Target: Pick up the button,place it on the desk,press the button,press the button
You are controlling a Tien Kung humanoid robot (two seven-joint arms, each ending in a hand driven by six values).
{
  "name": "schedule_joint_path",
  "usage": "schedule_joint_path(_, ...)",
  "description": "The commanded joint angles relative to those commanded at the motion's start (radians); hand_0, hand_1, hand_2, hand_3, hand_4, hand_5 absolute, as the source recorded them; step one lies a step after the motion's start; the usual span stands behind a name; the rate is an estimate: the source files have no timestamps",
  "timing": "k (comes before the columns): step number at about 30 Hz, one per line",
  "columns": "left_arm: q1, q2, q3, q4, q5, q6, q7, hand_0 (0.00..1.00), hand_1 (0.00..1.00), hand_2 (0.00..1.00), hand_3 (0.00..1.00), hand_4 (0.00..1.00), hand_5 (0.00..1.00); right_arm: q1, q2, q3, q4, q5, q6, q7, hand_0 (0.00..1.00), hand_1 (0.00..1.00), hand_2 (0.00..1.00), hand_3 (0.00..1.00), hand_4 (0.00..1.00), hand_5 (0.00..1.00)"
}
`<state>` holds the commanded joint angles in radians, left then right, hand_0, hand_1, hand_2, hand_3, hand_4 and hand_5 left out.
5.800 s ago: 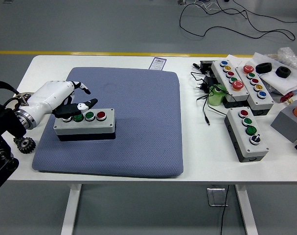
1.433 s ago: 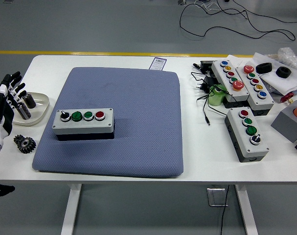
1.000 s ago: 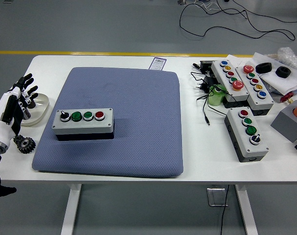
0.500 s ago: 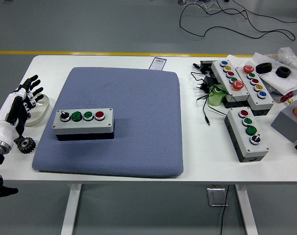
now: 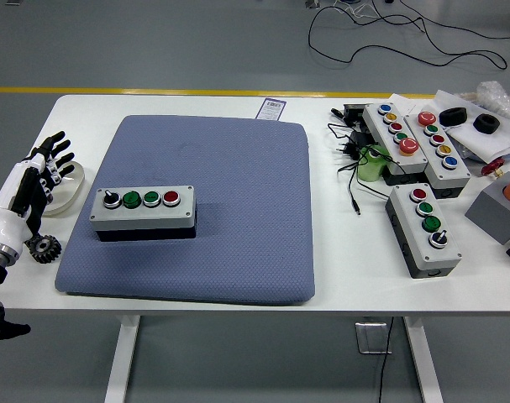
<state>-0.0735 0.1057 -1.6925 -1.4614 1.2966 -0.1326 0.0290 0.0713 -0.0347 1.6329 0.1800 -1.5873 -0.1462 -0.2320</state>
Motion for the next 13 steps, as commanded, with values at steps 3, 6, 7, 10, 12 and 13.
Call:
schedule_joint_path(3, -0.001, 0.0, -0.002, -0.002, -0.005, 0.002, 0.0, 0.861, 0.9, 0.939, 0.915, 0.636, 0.998, 0.003, 0.0, -0.003, 0.0, 0.003, 0.0, -0.001, 0.661, 0.67, 0.706, 0.592, 0.426, 0.265)
schedule_joint_path(6, -0.004, 0.003, -0.002, 0.0, -0.005, 0.004, 0.0, 0.859, 0.9, 0.938, 0.912, 0.637, 0.998, 0.007, -0.001, -0.012, 0.0, 0.019, -0.001, -0.001, 0.661, 0.671, 0.706, 0.592, 0.426, 0.265)
schedule_joint_path(7, -0.008, 0.005, 0.0, 0.001, -0.001, 0.004, 0.0, 0.859, 0.9, 0.938, 0.912, 0.637, 0.998, 0.009, -0.002, -0.015, 0.0, 0.027, -0.002, 0.0, 0.661, 0.671, 0.706, 0.592, 0.426, 0.265)
schedule_joint_path(10, -0.022, 0.012, 0.01, 0.003, 0.007, 0.004, 0.001, 0.859, 0.9, 0.938, 0.912, 0.637, 0.998, 0.018, -0.002, -0.019, 0.0, 0.038, -0.004, 0.001, 0.661, 0.671, 0.706, 0.592, 0.426, 0.265)
schedule_joint_path(12, -0.03, 0.016, 0.018, 0.005, 0.007, 0.004, 0.002, 0.859, 0.9, 0.938, 0.912, 0.637, 0.998, 0.021, -0.001, -0.025, 0.0, 0.043, -0.005, 0.001, 0.661, 0.671, 0.706, 0.592, 0.426, 0.265)
schedule_joint_path(13, -0.034, 0.016, 0.022, 0.006, 0.007, 0.004, 0.002, 0.859, 0.9, 0.938, 0.912, 0.637, 0.998, 0.023, -0.001, -0.022, 0.0, 0.035, -0.005, 0.001, 0.661, 0.671, 0.706, 0.592, 0.426, 0.265)
